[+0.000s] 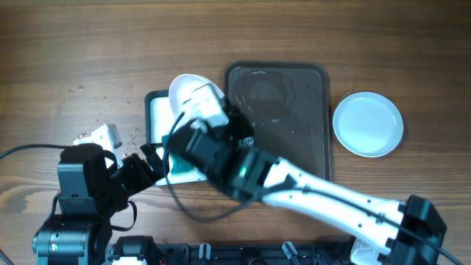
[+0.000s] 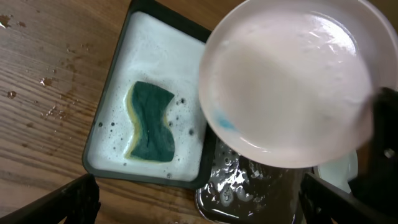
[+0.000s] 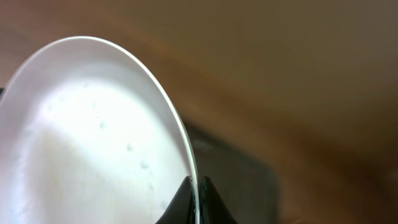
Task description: Clean dirty plates on tray and stack at the side
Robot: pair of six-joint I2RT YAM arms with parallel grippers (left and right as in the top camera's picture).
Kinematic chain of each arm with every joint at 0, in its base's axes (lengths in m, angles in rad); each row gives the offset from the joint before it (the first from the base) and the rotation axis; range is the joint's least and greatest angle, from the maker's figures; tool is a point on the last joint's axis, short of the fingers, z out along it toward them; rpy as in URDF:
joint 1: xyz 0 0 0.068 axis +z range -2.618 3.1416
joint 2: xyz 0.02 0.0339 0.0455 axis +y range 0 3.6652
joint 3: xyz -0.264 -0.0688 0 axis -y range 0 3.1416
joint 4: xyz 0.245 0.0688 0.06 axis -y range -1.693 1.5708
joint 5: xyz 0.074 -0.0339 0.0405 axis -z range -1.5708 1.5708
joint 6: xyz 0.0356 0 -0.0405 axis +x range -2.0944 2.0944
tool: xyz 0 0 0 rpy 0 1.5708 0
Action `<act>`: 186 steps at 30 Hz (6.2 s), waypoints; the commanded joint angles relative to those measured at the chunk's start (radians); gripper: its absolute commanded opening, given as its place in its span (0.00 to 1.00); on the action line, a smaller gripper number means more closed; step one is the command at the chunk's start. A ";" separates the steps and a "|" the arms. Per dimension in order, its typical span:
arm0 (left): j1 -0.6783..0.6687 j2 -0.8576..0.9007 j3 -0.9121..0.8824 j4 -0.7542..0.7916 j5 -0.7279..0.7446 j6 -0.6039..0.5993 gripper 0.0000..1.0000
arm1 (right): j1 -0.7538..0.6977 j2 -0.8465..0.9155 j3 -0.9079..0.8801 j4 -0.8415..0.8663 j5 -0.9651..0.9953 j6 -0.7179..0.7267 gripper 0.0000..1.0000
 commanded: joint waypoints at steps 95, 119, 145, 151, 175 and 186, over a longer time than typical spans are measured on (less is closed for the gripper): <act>0.007 0.228 -0.219 0.133 0.110 -0.063 0.90 | -0.081 -0.039 -0.025 0.124 0.107 -0.159 0.04; 0.007 0.228 -0.219 0.144 0.110 -0.063 1.00 | -1.685 -0.114 -0.209 -0.420 -1.174 0.190 0.04; 0.007 0.228 -0.219 0.166 0.110 -0.064 1.00 | -1.141 -0.888 -0.349 -0.496 -1.558 0.049 1.00; 0.007 0.228 -0.219 0.166 0.110 -0.064 1.00 | -1.122 -0.878 -0.349 -0.497 -1.550 0.494 1.00; 0.007 0.228 -0.219 0.166 0.110 -0.064 1.00 | -1.092 -1.635 -1.155 0.225 -1.139 -0.140 1.00; 0.007 0.228 -0.219 0.166 0.110 -0.063 1.00 | -1.088 -1.636 -1.348 0.541 -1.112 -0.142 1.00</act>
